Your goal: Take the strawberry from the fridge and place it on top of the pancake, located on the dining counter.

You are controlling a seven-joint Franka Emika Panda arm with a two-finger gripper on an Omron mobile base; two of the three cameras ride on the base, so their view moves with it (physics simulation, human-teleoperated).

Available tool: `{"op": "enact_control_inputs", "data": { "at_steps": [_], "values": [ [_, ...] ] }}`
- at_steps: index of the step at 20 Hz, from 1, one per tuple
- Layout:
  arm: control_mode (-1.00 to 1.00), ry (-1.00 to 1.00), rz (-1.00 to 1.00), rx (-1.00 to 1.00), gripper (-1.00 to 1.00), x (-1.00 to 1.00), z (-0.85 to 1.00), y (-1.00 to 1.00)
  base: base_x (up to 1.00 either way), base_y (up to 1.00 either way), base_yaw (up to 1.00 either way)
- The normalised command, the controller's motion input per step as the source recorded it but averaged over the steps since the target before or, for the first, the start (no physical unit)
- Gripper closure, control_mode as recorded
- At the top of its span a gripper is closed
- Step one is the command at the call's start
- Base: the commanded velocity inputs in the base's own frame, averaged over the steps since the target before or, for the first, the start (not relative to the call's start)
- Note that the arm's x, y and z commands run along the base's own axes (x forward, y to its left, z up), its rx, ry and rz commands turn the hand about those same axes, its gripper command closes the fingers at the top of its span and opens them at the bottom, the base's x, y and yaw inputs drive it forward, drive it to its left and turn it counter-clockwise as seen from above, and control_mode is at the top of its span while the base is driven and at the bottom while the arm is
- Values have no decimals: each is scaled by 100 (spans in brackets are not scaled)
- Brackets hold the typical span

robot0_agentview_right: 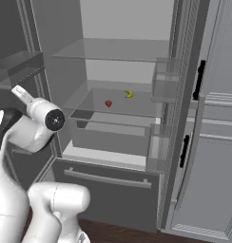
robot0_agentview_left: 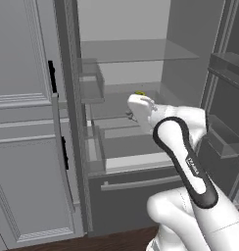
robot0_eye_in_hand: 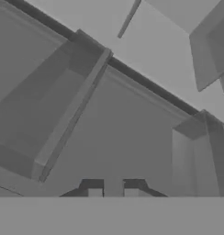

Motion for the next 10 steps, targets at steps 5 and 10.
{"op": "enact_control_inputs", "data": {
  "at_steps": [5,10],
  "values": [
    [-100,24,-18,-40,-100,-8,33,-61,0,0,0],
    [-100,33,-13,-49,-100,-17,20,-50,0,0,0]
  ]
}}
